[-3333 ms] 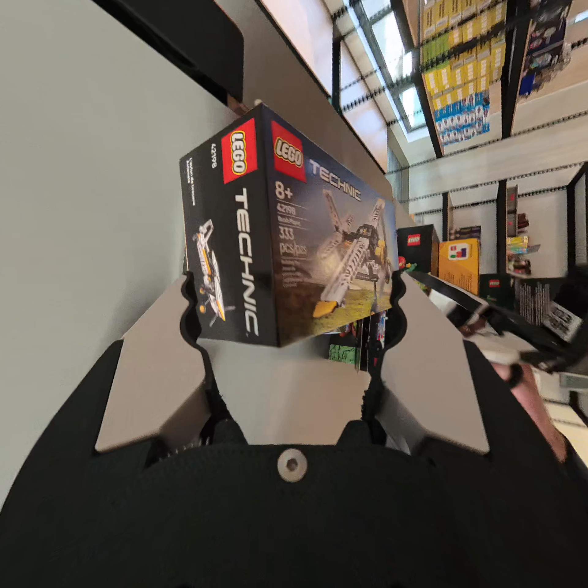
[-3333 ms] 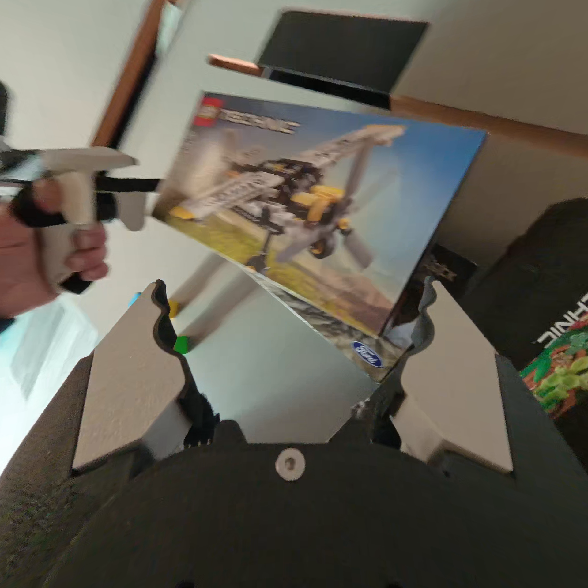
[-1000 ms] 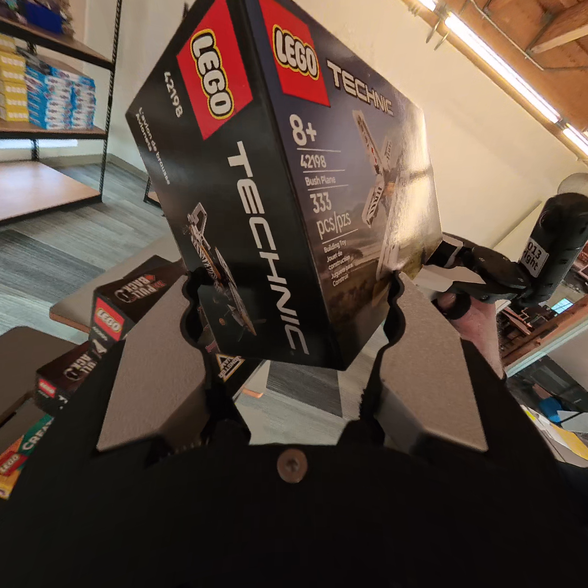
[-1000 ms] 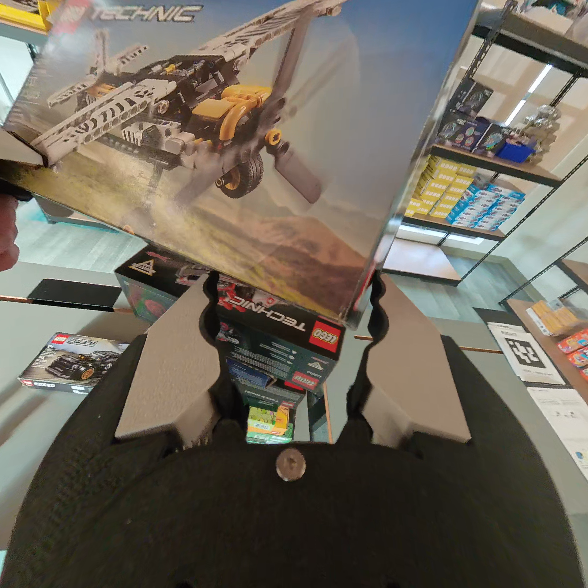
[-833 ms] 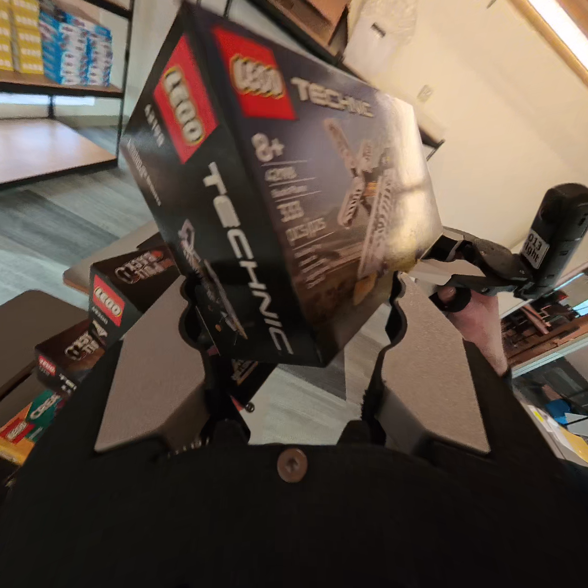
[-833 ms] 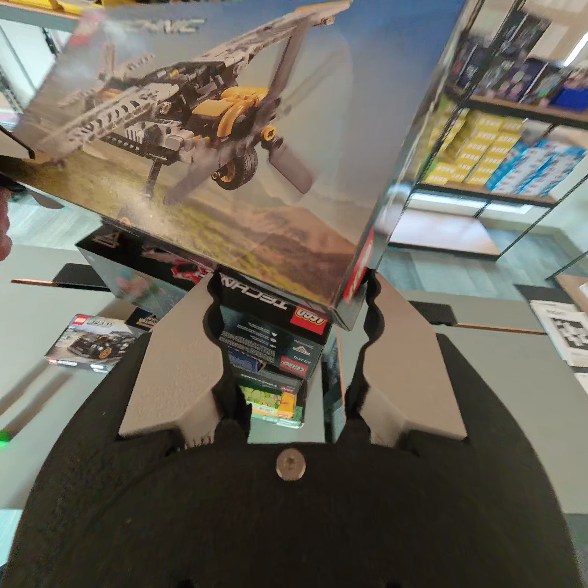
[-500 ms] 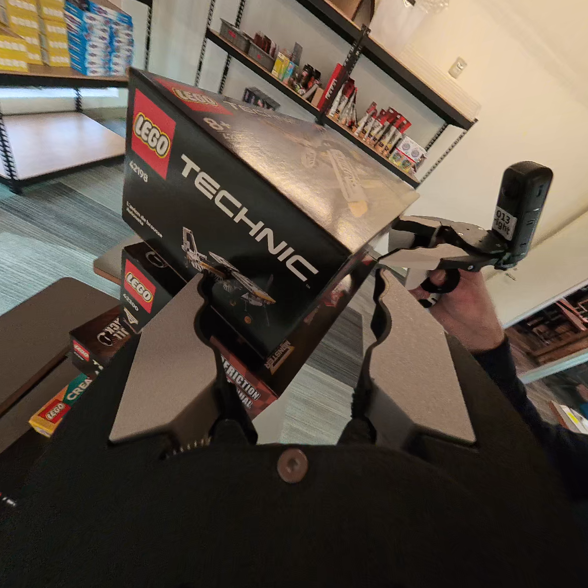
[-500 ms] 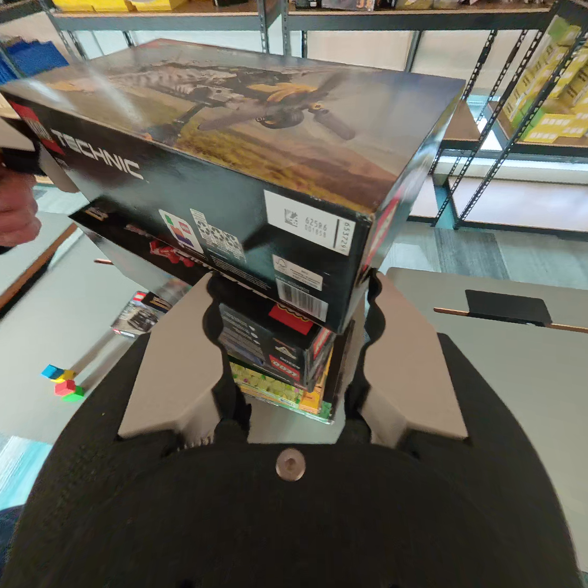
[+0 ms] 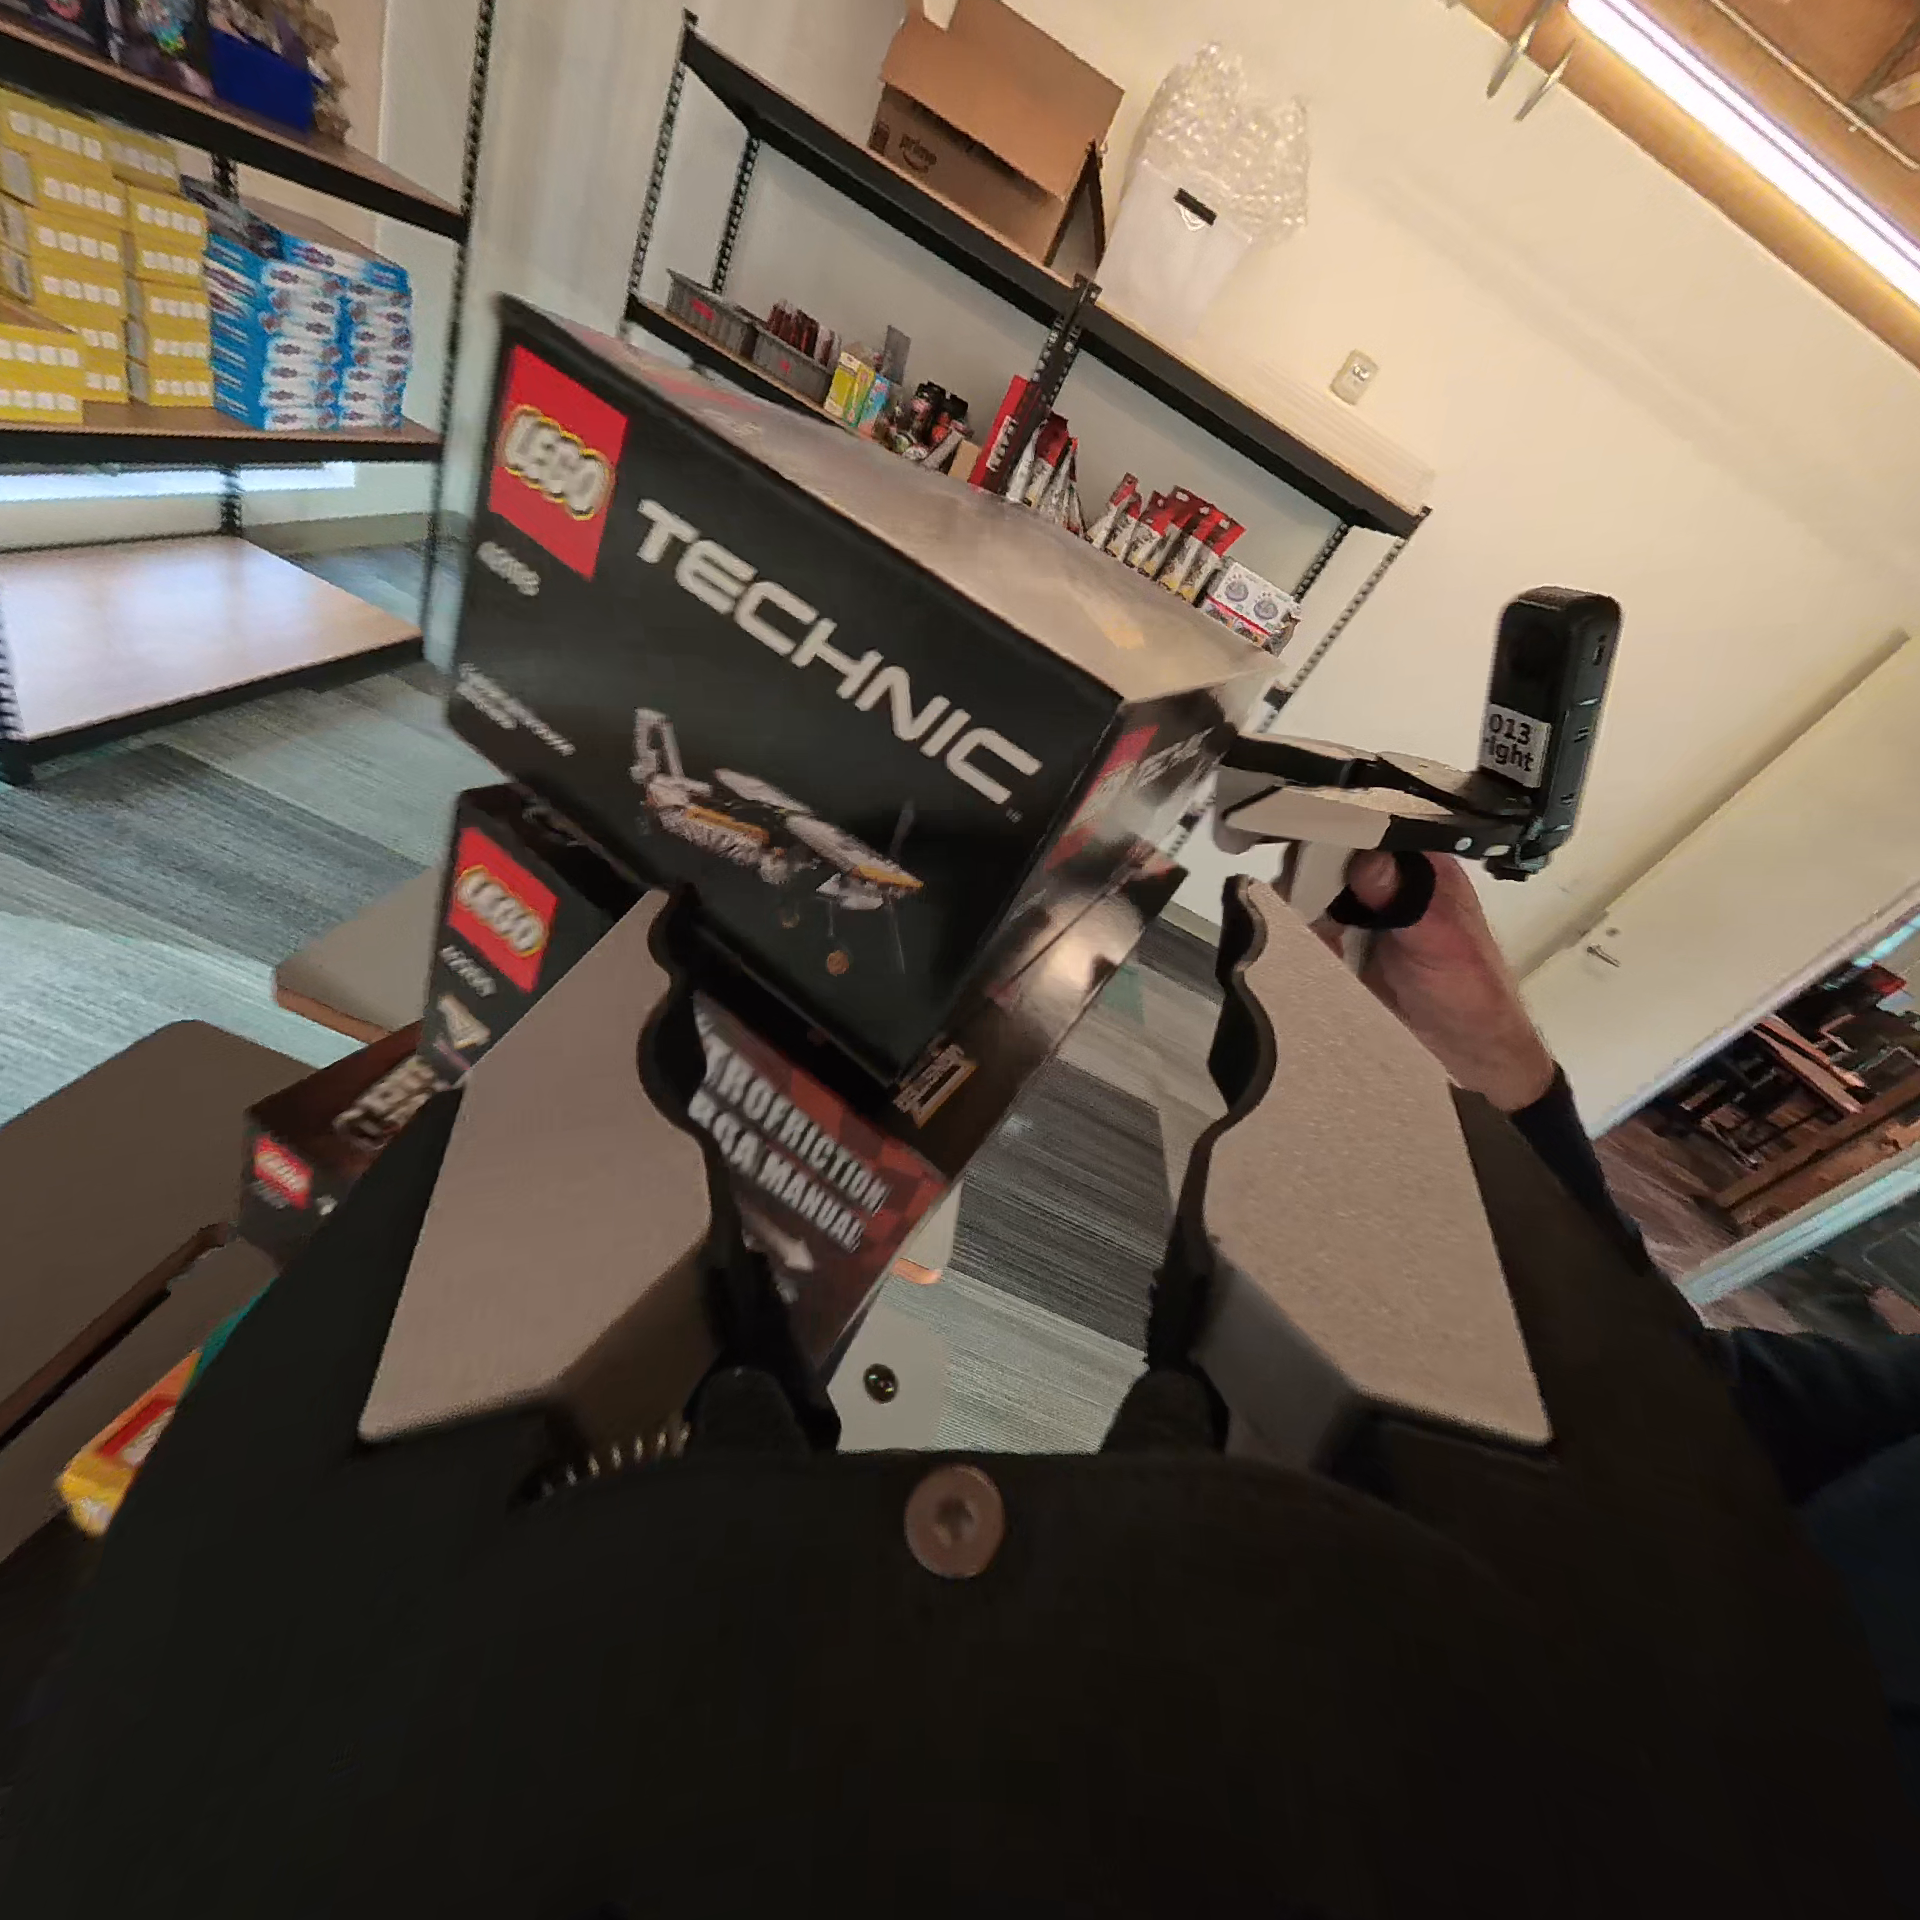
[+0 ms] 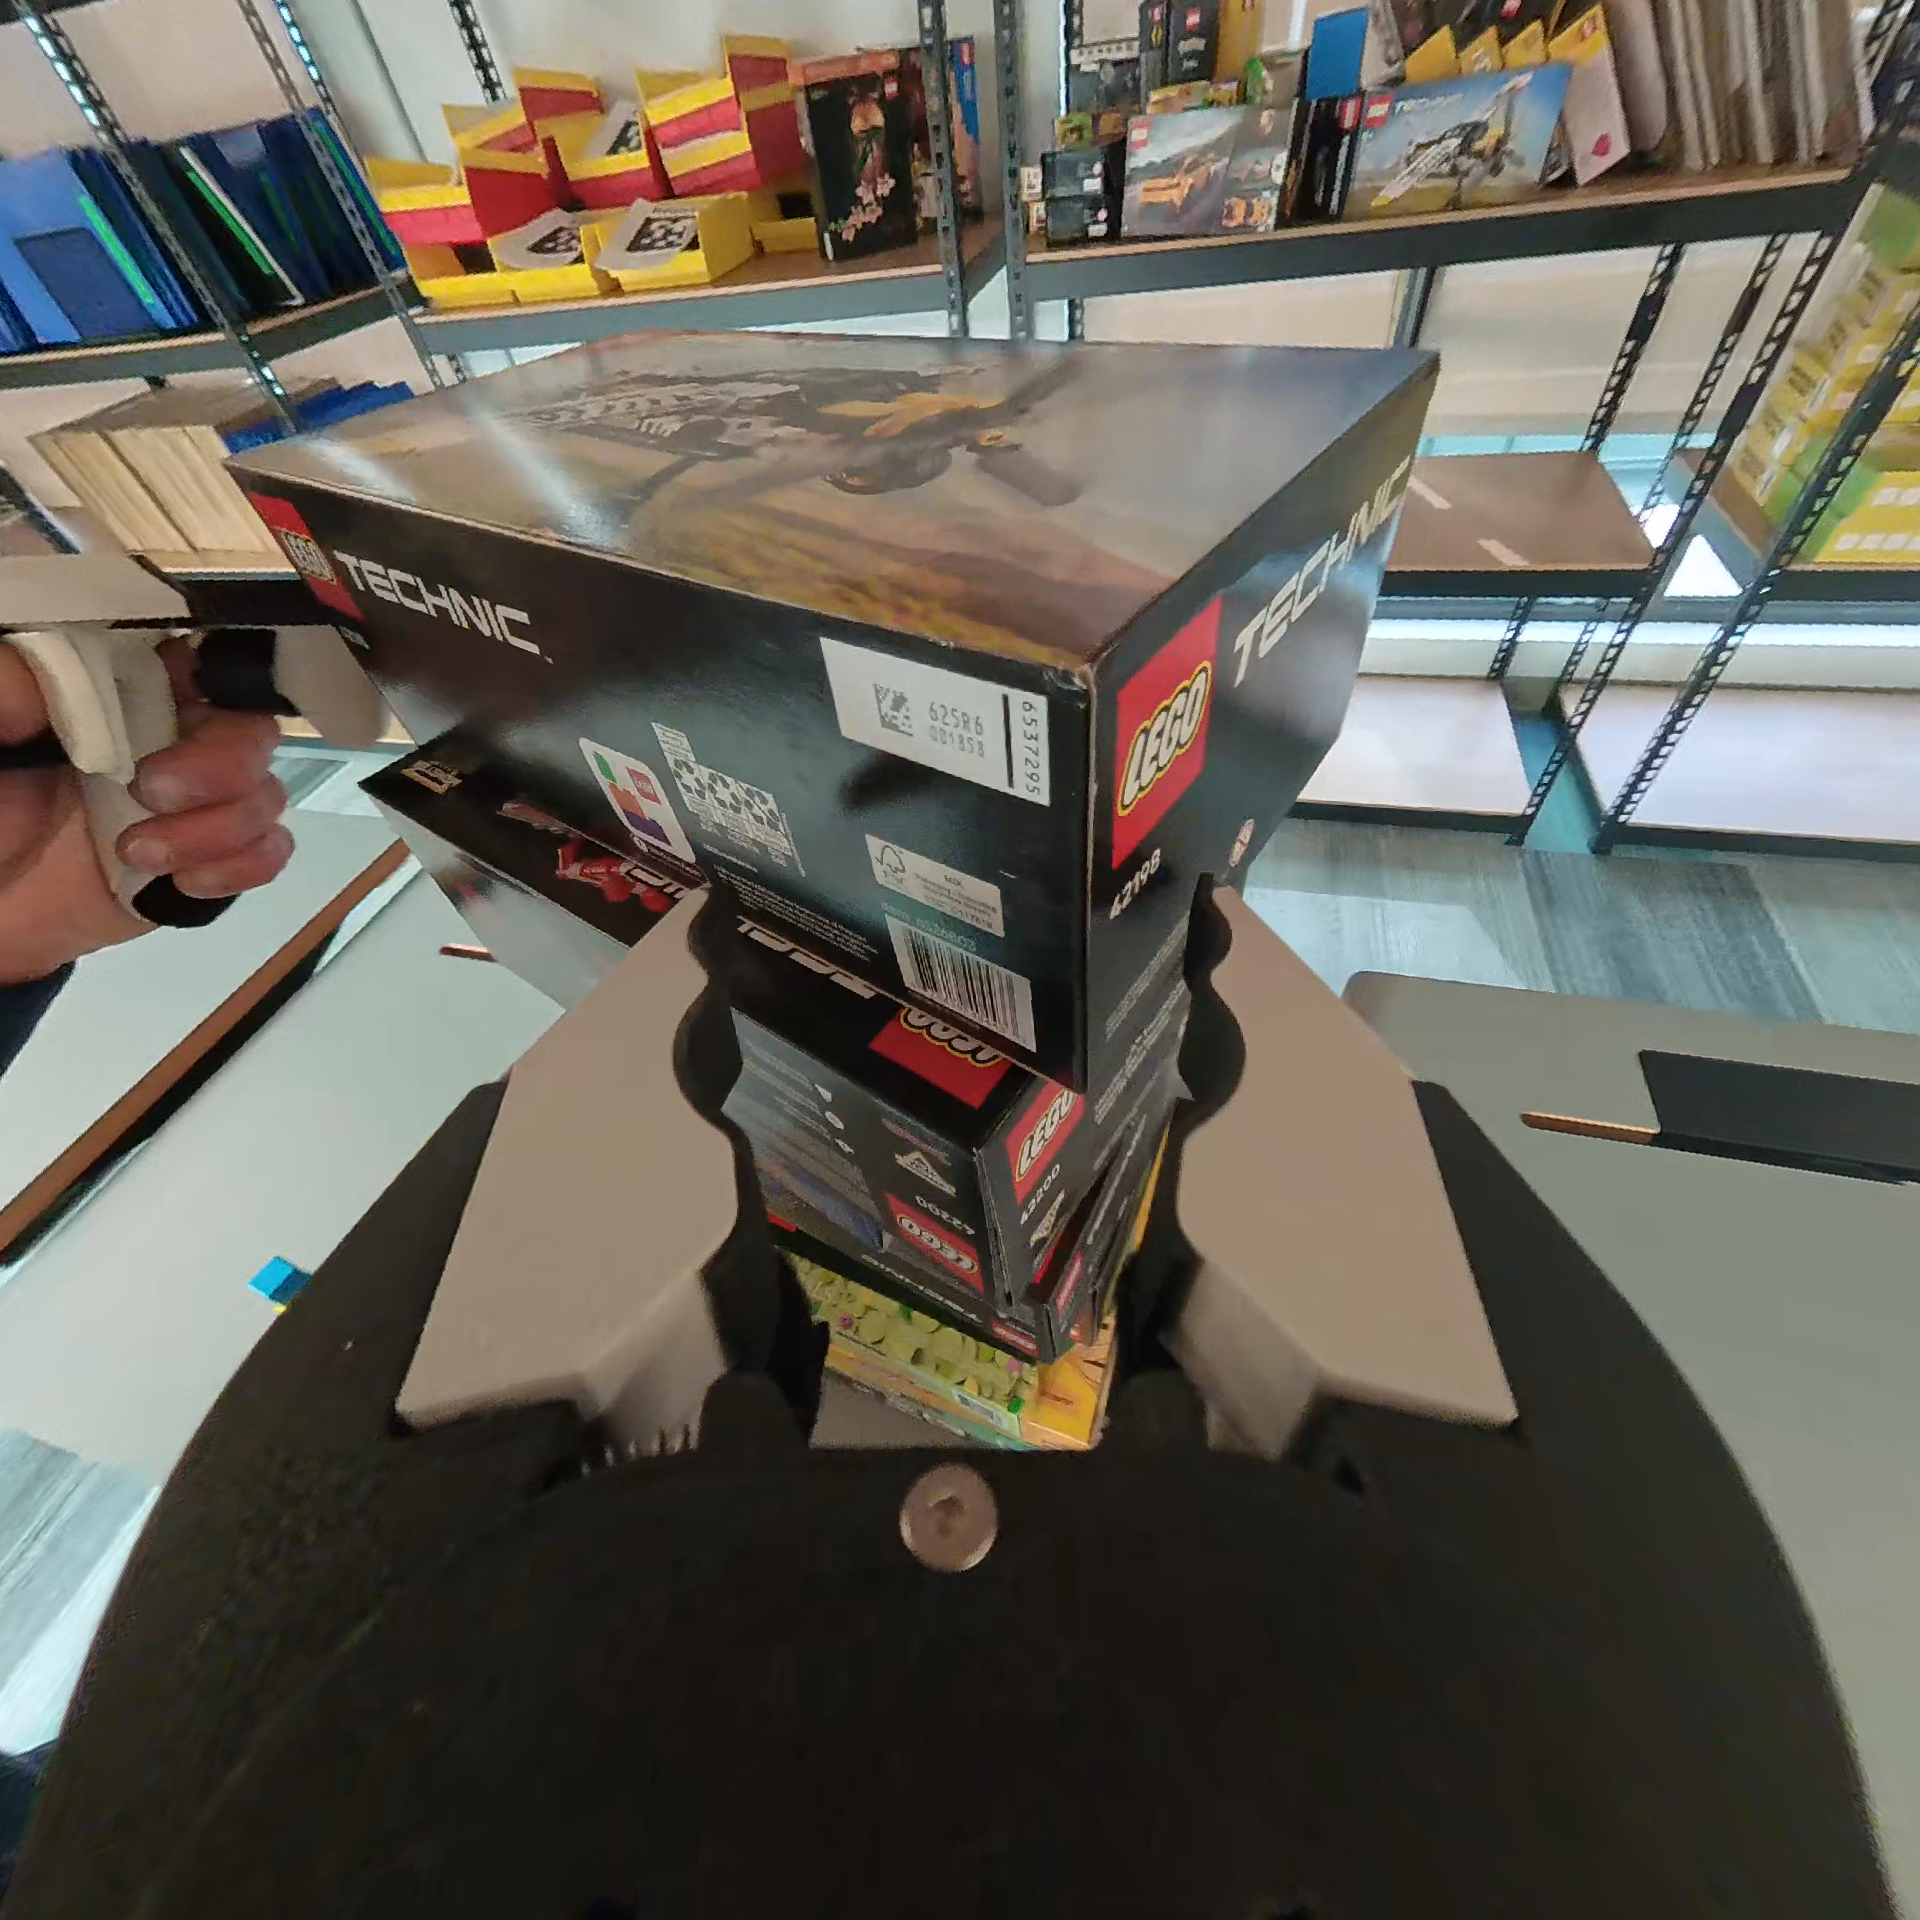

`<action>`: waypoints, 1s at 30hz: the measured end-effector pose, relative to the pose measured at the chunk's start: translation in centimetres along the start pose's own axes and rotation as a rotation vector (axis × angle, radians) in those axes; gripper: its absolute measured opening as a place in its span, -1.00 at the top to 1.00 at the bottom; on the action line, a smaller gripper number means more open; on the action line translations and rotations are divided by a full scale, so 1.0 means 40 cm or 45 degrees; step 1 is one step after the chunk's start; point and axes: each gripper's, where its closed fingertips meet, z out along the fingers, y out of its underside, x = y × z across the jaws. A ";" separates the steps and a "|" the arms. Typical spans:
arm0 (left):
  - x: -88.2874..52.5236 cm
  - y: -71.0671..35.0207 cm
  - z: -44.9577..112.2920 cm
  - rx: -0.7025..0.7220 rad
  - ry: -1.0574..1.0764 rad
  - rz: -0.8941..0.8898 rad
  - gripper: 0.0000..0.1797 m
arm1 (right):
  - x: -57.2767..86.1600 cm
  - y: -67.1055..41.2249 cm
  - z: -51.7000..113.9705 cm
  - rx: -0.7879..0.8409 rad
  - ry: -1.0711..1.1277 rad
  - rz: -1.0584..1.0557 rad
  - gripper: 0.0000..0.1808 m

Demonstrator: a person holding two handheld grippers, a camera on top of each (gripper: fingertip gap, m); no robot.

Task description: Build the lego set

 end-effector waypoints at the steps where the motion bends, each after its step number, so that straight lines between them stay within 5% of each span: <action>1: -0.011 -0.001 -0.019 0.017 -0.026 0.016 -0.09 | 0.005 -0.002 -0.010 0.012 0.031 -0.017 0.03; 8: -0.210 0.099 -0.246 0.021 -0.317 -0.062 -0.13 | -0.064 0.000 -0.132 0.236 0.025 -0.234 0.18; 14: -0.538 0.461 -0.497 -0.306 -0.781 -0.285 -0.12 | -0.238 0.119 -0.133 0.256 -0.288 -0.304 0.39; 24: -0.849 1.187 -0.722 -0.982 -1.167 -0.580 -0.14 | -0.687 0.499 0.058 -0.188 -0.931 0.027 0.36; 25: -0.870 1.191 -0.744 -0.981 -1.247 -0.491 0.08 | -0.728 0.536 0.075 -0.244 -0.954 0.026 0.35; 30: -0.889 1.198 -0.783 -1.159 -1.264 -0.262 0.32 | -0.901 0.698 0.145 -0.544 -1.083 0.018 0.24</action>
